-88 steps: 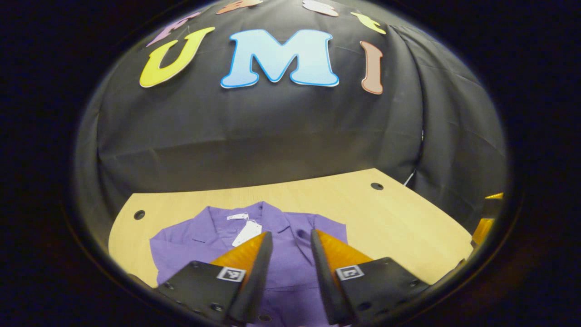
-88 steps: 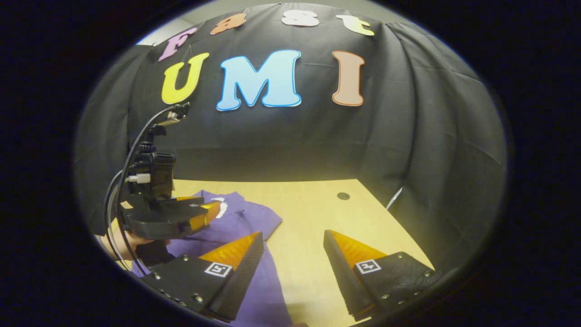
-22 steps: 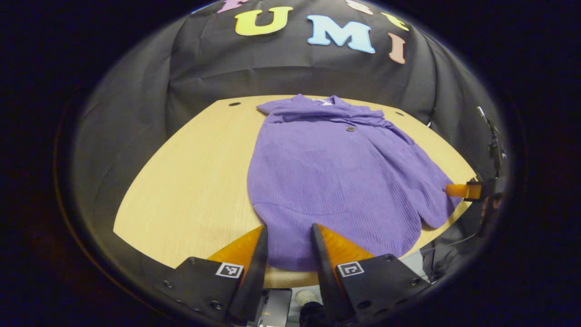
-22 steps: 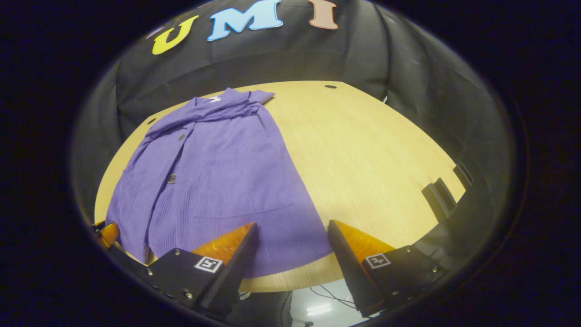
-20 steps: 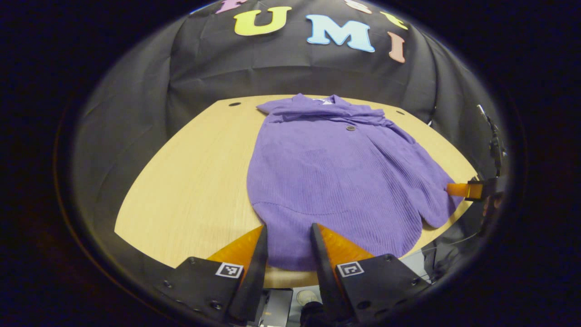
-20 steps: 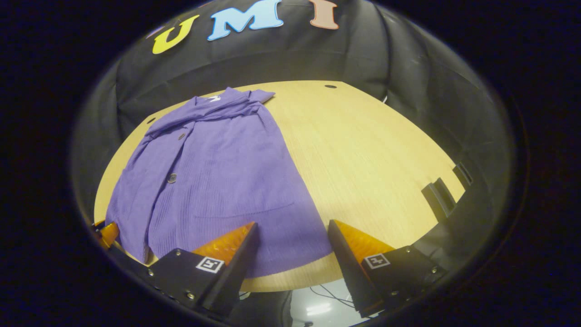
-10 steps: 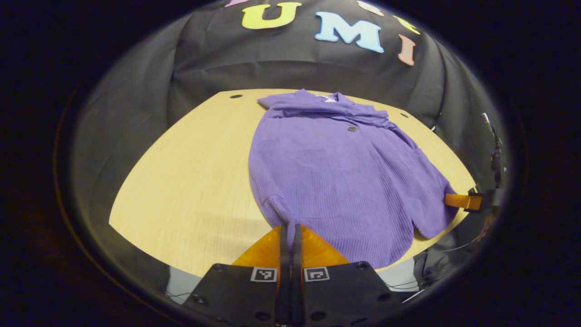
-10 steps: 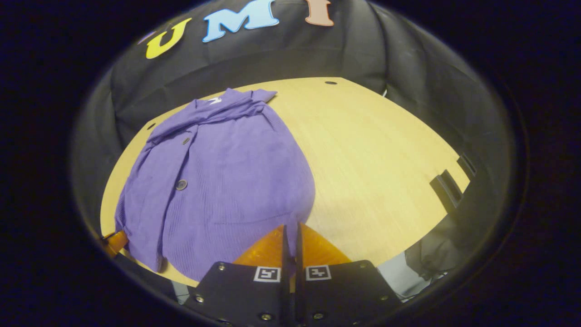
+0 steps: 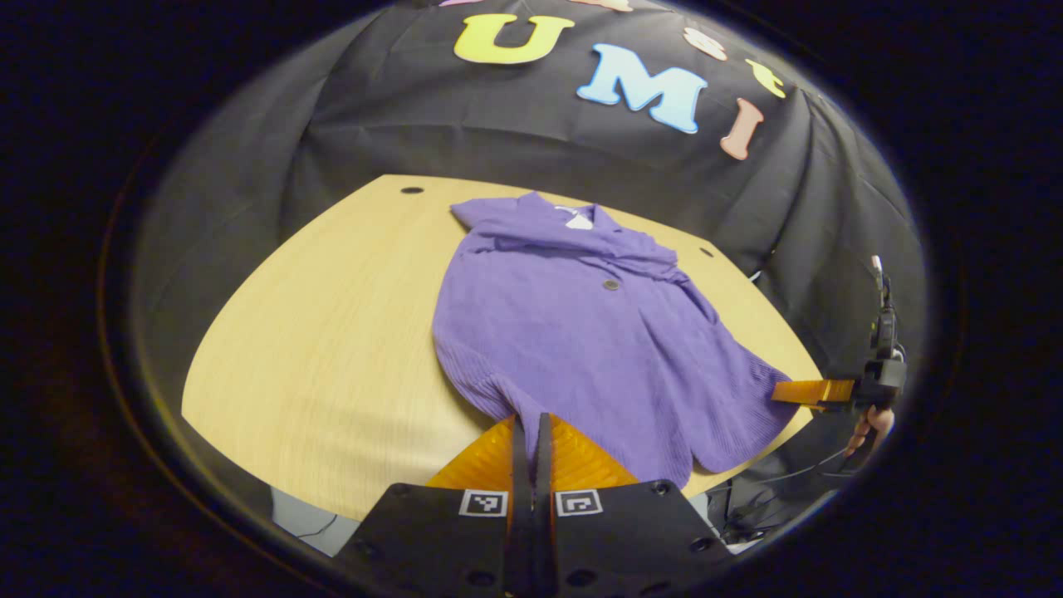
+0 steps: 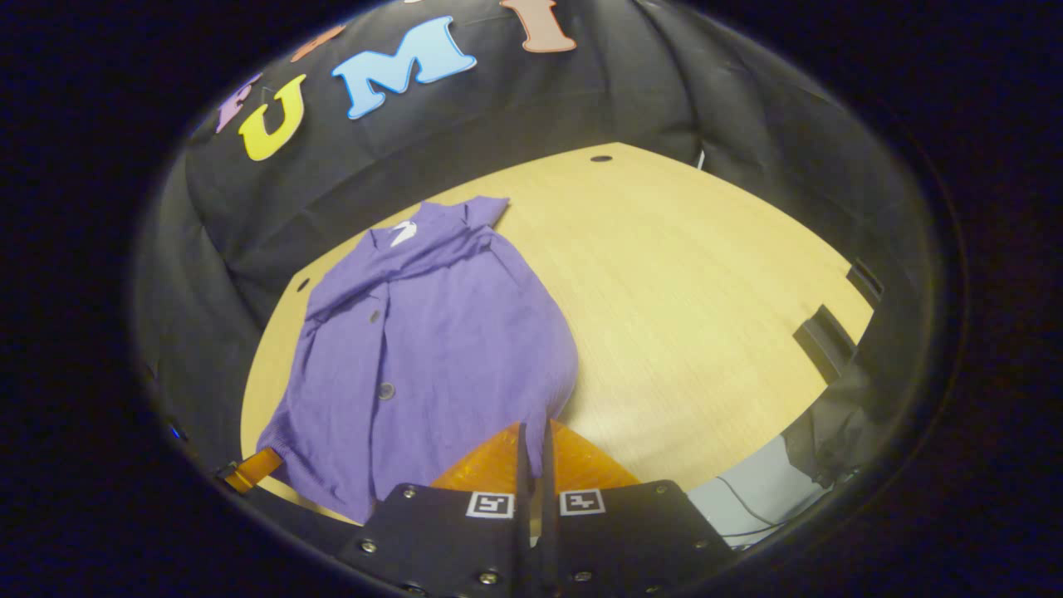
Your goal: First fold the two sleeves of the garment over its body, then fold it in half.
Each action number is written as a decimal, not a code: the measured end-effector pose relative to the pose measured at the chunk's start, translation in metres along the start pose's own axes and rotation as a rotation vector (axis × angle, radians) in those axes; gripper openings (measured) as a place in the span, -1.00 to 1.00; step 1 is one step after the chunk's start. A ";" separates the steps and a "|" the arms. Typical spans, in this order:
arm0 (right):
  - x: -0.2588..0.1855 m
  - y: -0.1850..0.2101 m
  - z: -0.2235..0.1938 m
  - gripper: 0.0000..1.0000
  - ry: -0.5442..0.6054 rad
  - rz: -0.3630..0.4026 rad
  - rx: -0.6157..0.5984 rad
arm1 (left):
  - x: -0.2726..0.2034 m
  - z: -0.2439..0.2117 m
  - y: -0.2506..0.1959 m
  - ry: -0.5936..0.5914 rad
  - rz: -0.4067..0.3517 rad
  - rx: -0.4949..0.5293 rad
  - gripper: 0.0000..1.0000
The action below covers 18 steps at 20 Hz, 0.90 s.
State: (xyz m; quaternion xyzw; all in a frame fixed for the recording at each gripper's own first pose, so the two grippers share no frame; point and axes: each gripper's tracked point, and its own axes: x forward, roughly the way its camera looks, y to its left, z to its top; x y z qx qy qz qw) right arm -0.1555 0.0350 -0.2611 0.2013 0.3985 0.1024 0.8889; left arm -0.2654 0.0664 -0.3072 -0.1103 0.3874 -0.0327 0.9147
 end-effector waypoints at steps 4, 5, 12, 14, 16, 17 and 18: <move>-0.015 0.028 0.040 -0.89 -0.075 0.052 -0.067 | -0.005 0.042 -0.014 -0.065 -0.035 0.039 -0.86; -0.018 0.036 0.048 -0.89 -0.091 0.066 -0.082 | -0.008 0.055 -0.016 -0.084 -0.031 0.045 -0.86; -0.025 0.082 0.130 -0.89 -0.203 0.171 -0.196 | -0.019 0.151 -0.029 -0.225 -0.038 -0.006 -0.86; -0.019 0.094 0.147 -0.89 -0.207 0.212 -0.217 | -0.014 0.184 -0.026 -0.276 -0.012 -0.023 -0.87; -0.012 0.106 0.167 -0.89 -0.207 0.255 -0.227 | -0.008 0.211 -0.025 -0.306 0.007 -0.053 -0.87; -0.007 0.111 0.180 -0.89 -0.214 0.271 -0.233 | -0.003 0.225 -0.027 -0.318 0.006 -0.062 -0.86; 0.002 0.115 0.199 -0.89 -0.223 0.287 -0.233 | 0.006 0.238 -0.025 -0.326 0.025 -0.059 -0.88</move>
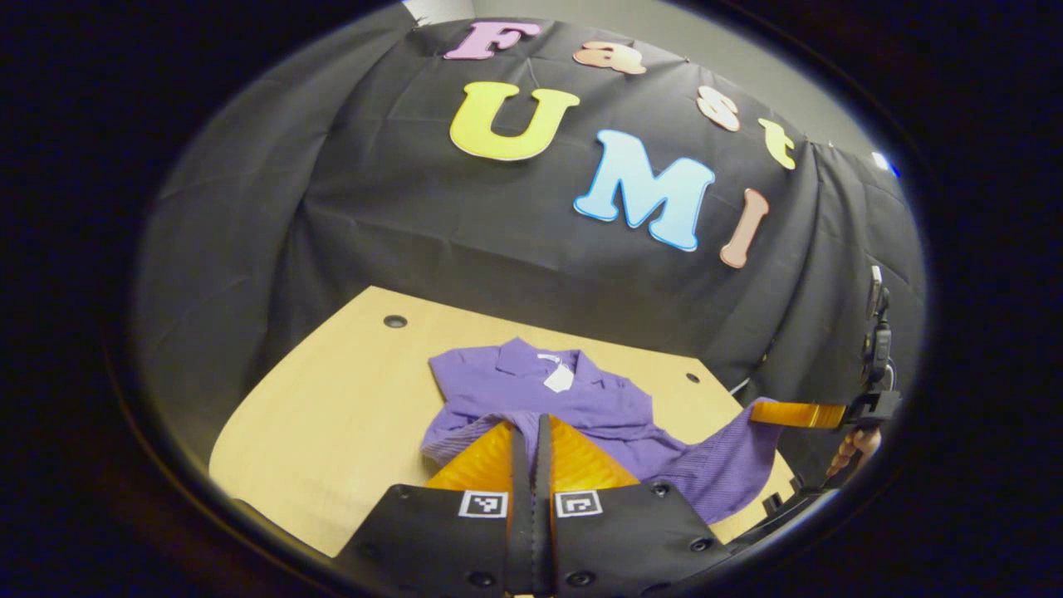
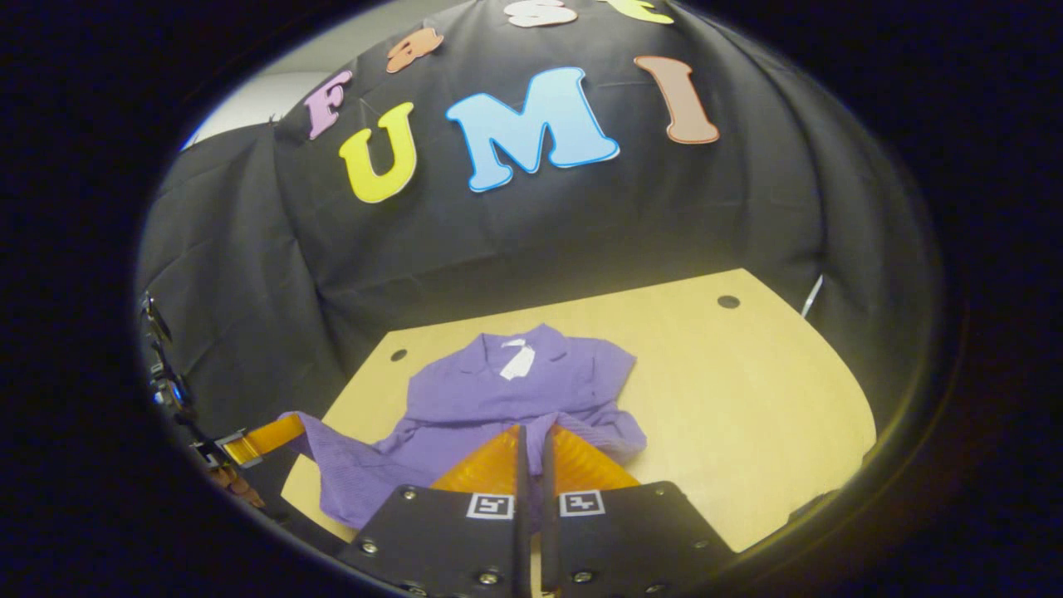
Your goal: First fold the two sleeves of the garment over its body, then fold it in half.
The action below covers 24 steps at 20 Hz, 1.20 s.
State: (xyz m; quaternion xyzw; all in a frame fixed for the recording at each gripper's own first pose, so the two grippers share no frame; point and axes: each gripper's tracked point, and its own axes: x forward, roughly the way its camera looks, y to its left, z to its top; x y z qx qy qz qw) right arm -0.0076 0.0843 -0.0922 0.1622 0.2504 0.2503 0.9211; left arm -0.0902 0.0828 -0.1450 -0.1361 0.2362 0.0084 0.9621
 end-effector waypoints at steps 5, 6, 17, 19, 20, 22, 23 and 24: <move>0.051 -0.012 0.057 -0.89 -0.038 0.062 0.023 | 0.054 0.045 0.002 -0.056 0.050 0.004 -0.87; 0.060 -0.017 0.064 -0.90 -0.042 0.067 0.021 | 0.064 0.054 0.003 -0.068 0.062 0.012 -0.87; 0.165 -0.045 0.134 -0.89 -0.093 0.096 0.067 | 0.188 0.126 0.013 -0.146 0.105 0.100 -0.88; 0.185 -0.055 0.138 -0.89 -0.099 0.081 0.072 | 0.213 0.130 0.020 -0.148 0.118 0.113 -0.88; 0.195 -0.059 0.139 -0.89 -0.103 0.072 0.074 | 0.225 0.131 0.023 -0.149 0.125 0.114 -0.88; 0.215 -0.068 0.143 -0.90 -0.110 0.050 0.082 | 0.247 0.129 0.032 -0.149 0.150 0.127 -0.88; 0.223 -0.072 0.145 -0.90 -0.112 0.043 0.090 | 0.257 0.129 0.037 -0.152 0.163 0.134 -0.88; 0.231 -0.078 0.144 -0.90 -0.111 0.032 0.100 | 0.266 0.128 0.040 -0.155 0.169 0.141 -0.87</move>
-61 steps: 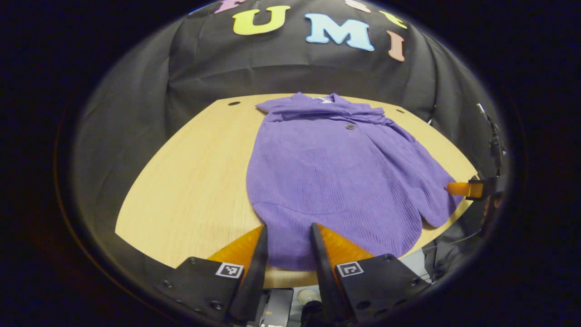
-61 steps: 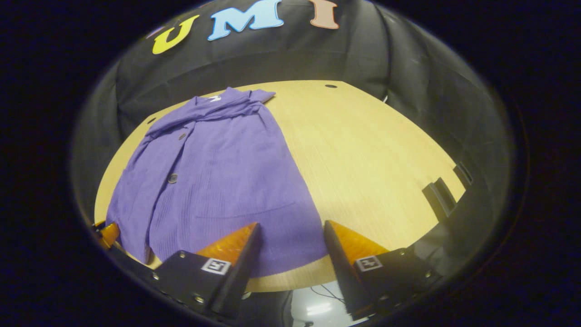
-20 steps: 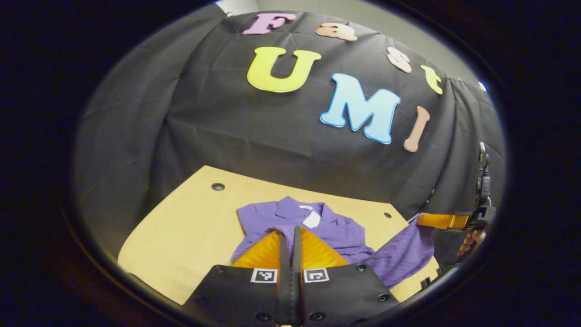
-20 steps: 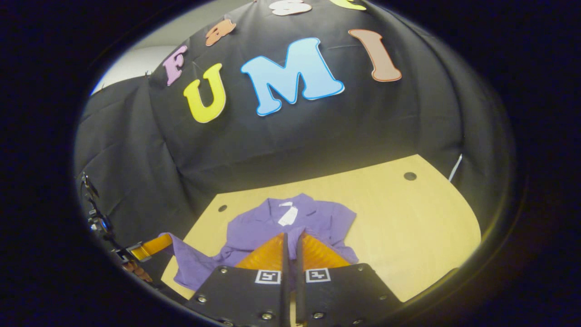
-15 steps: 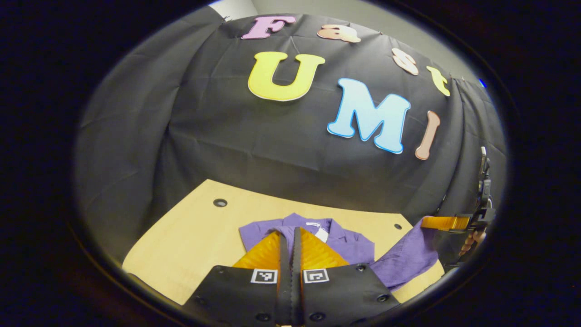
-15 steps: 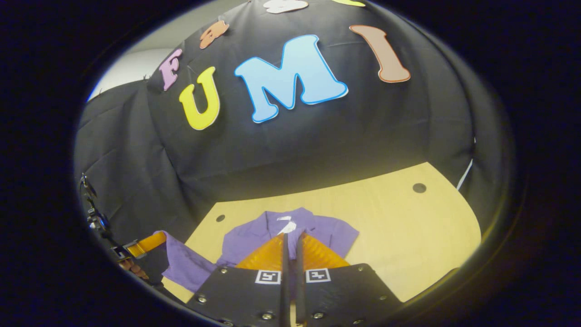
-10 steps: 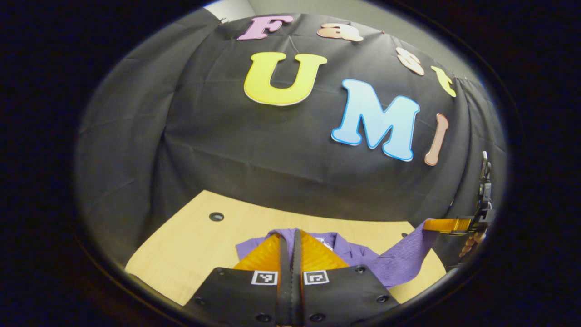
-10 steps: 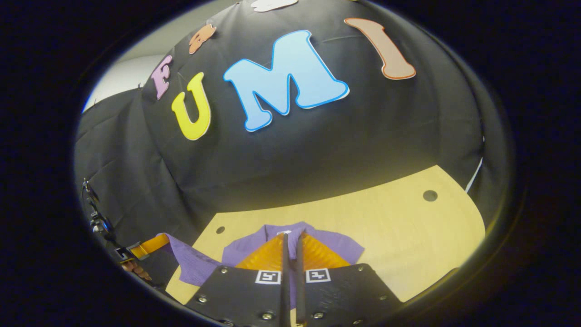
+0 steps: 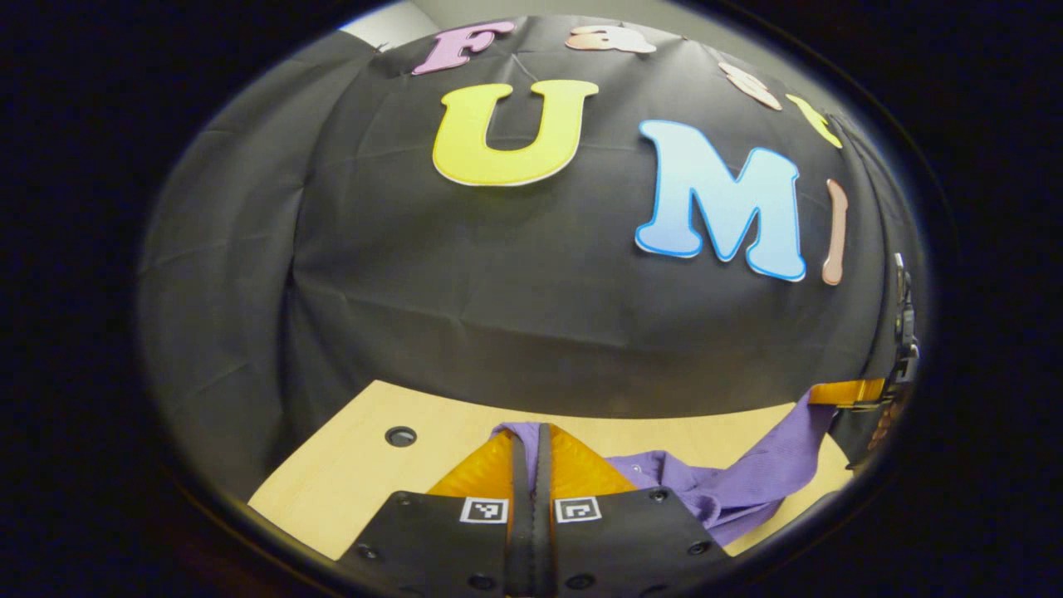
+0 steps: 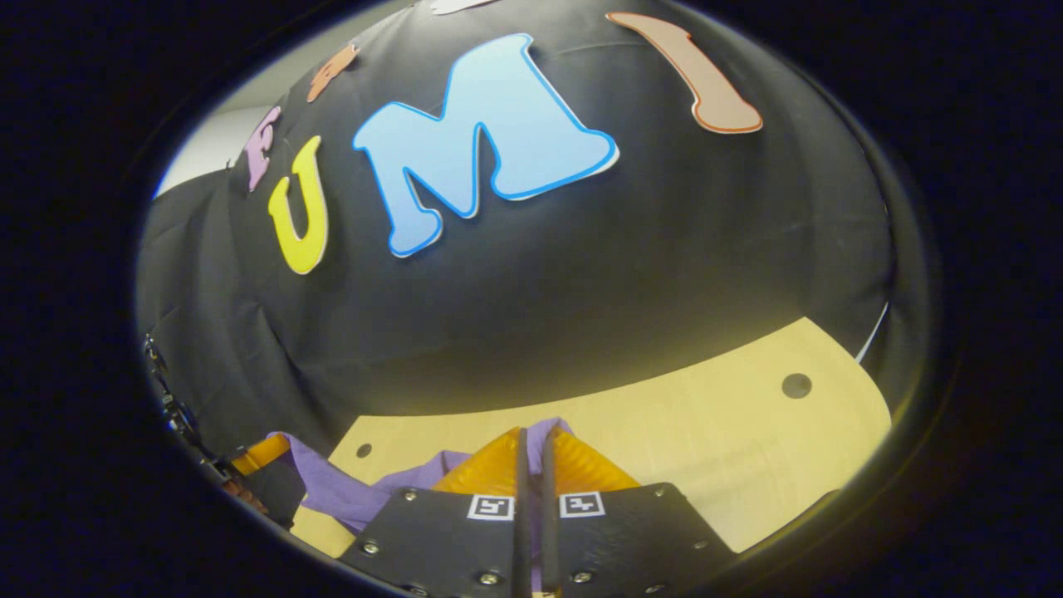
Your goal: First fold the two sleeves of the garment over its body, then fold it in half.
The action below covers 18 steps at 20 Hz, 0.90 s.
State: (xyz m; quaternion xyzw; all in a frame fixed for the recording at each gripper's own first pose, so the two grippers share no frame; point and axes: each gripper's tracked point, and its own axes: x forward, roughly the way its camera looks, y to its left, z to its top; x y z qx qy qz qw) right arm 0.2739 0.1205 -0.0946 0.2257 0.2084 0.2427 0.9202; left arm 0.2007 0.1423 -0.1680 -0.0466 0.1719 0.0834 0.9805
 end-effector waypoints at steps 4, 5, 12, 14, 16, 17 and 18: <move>0.035 -0.022 -0.006 -0.90 0.000 -0.041 0.007 | 0.037 -0.019 0.015 -0.004 0.068 0.017 -0.87; 0.044 -0.026 -0.011 -0.91 0.005 -0.053 -0.003 | 0.044 -0.028 0.018 0.008 0.081 0.016 -0.88; 0.080 -0.044 -0.045 -0.89 0.055 -0.116 -0.084 | 0.075 -0.072 0.013 0.068 0.127 0.022 -0.87; 0.083 -0.044 -0.051 -0.88 0.074 -0.118 -0.121 | 0.079 -0.079 0.007 0.076 0.124 0.020 -0.84; 0.082 -0.041 -0.054 -0.82 0.083 -0.111 -0.153 | 0.079 -0.081 -0.002 0.086 0.111 0.023 -0.71; 0.079 -0.040 -0.051 -0.65 0.077 -0.113 -0.171 | 0.078 -0.082 -0.006 0.092 0.106 0.034 -0.69; 0.077 -0.038 -0.047 -0.56 0.064 -0.115 -0.186 | 0.078 -0.081 -0.010 0.094 0.100 0.042 -0.65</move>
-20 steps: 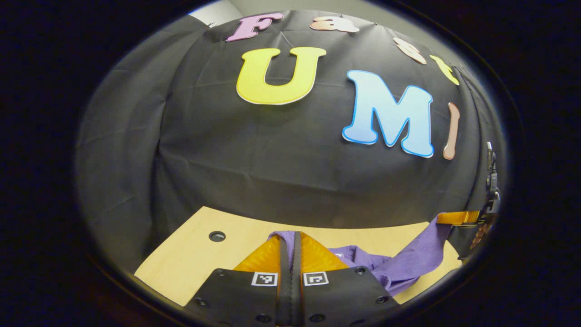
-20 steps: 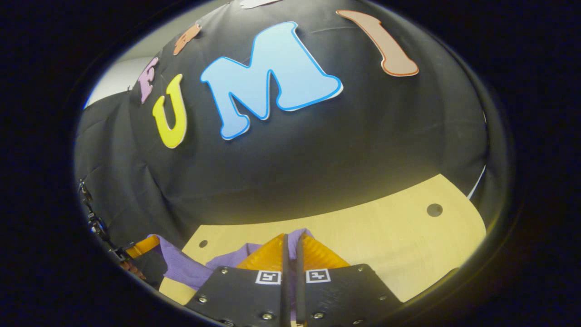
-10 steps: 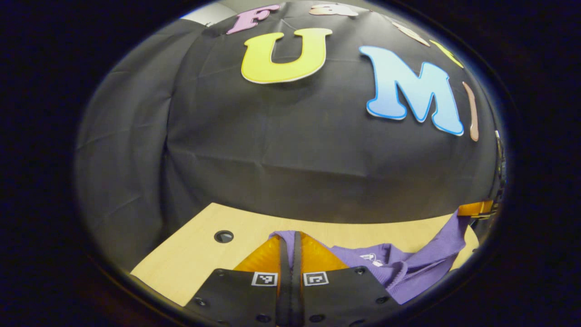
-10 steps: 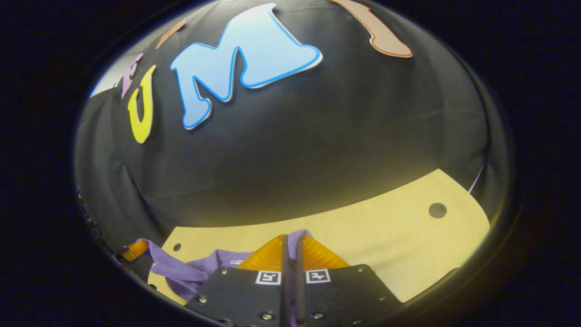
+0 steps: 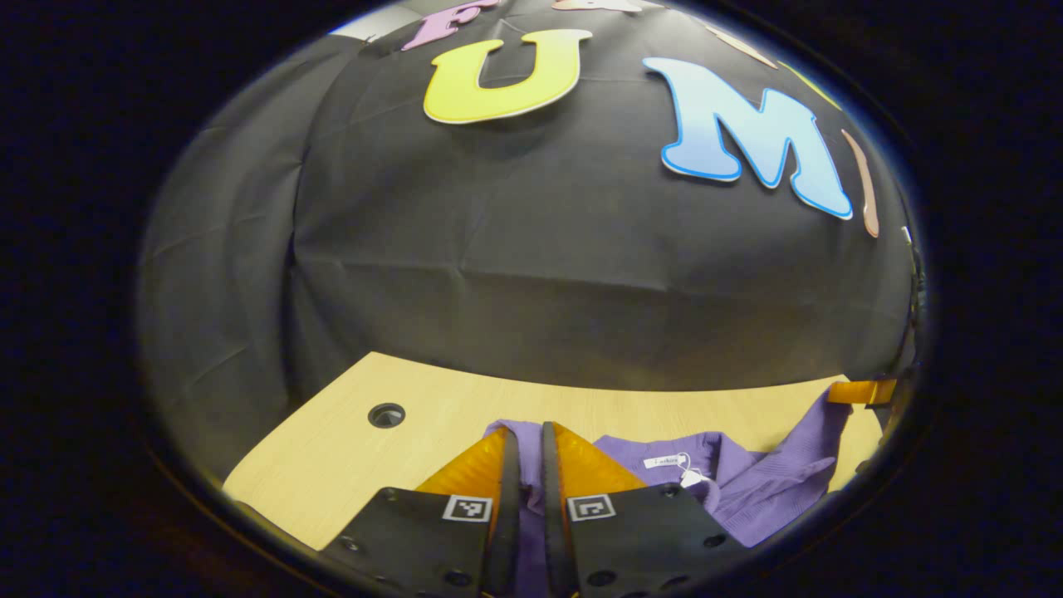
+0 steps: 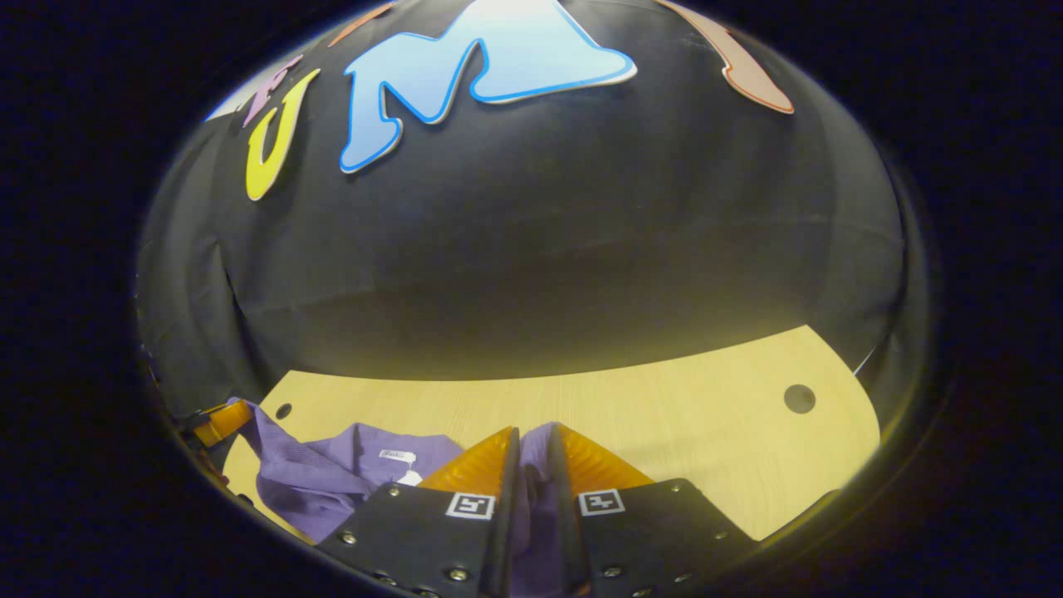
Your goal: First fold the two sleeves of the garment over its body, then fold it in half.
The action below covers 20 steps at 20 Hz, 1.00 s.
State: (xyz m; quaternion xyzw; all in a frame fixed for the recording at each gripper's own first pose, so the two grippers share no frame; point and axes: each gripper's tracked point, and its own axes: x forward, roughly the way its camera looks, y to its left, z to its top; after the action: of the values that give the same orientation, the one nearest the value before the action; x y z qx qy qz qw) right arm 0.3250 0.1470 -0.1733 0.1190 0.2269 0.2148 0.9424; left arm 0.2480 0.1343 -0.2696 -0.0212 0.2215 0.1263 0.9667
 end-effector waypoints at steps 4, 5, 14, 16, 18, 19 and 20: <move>-0.024 0.006 0.020 0.35 -0.050 -0.015 -0.040 | -0.011 0.012 -0.012 -0.016 -0.026 0.010 0.31; -0.033 0.008 0.026 0.65 -0.062 -0.022 -0.054 | -0.016 0.018 -0.014 -0.029 -0.035 0.013 0.58; -0.118 0.051 0.067 0.66 -0.201 -0.045 -0.103 | -0.077 0.062 -0.017 -0.122 -0.100 0.018 0.89; -0.140 0.065 0.074 0.66 -0.233 -0.051 -0.121 | -0.097 0.074 -0.016 -0.149 -0.117 0.019 0.89; -0.160 0.078 0.078 0.66 -0.261 -0.061 -0.141 | -0.118 0.086 -0.015 -0.174 -0.134 0.016 0.87; -0.171 0.085 0.080 0.66 -0.274 -0.066 -0.148 | -0.129 0.091 -0.015 -0.187 -0.146 0.015 0.87; -0.181 0.092 0.081 0.65 -0.284 -0.071 -0.153 | -0.137 0.095 -0.014 -0.197 -0.151 0.018 0.87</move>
State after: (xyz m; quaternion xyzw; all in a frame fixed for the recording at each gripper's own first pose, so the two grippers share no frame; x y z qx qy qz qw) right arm 0.1855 0.1343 -0.0055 0.0681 0.0783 0.1791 0.9783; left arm 0.1722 0.0975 -0.1248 -0.0167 0.1241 0.0524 0.9907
